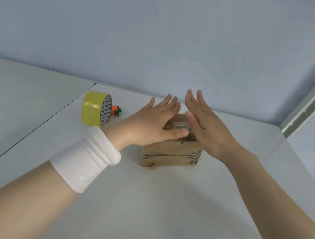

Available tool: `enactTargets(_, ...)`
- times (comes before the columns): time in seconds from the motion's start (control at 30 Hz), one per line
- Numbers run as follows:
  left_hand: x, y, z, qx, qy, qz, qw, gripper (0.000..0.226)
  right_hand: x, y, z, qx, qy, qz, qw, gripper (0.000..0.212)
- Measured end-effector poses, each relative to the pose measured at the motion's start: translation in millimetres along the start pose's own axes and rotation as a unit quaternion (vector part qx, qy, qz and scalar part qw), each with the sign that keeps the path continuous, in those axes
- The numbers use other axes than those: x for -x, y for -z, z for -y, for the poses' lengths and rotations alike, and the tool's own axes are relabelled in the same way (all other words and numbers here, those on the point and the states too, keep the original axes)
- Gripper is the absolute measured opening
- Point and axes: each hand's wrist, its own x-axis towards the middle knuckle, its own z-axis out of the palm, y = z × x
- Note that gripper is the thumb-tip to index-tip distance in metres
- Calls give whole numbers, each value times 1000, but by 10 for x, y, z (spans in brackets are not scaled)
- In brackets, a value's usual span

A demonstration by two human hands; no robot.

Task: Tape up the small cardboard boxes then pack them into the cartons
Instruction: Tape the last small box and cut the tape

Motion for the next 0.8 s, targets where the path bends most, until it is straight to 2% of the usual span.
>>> enactTargets(0.1, -1, -150, -40, -72, 22, 24, 997, 103, 14, -190, -50, 60, -21, 62, 996, 50)
enactTargets(0.23, -46, -32, -34, -55, 19, 61, 996, 114, -58, -145, -62, 98, -32, 104, 989, 51)
enactTargets(0.3, -27, -47, -38, -25, 12, 35, 999, 117, -62, -110, -70, 79, -25, 106, 991, 52)
enactTargets(0.4, 5, -199, -60, -51, 2, -17, 999, 115, 43, -197, -74, 62, -24, 81, 994, 53)
enactTargets(0.5, -24, -156, -9, -30, -21, -10, 999, 113, 15, -202, -96, 62, -40, 97, 993, 55)
enactTargets(0.57, 20, -65, 115, 47, -81, -13, 996, 108, 5, -114, -117, -28, -42, 110, 993, 61)
enactTargets(0.63, 143, -61, 272, 119, -123, -45, 984, 94, 109, -48, -161, -172, -38, 70, 982, 72)
enactTargets(0.7, 271, -154, 368, 149, -124, -80, 978, 77, 273, -74, -208, -235, -23, 32, 971, 76)
enactTargets(0.8, 301, -207, 369, 260, -102, -156, 947, 56, 334, -166, -230, -291, -60, -46, 954, 64)
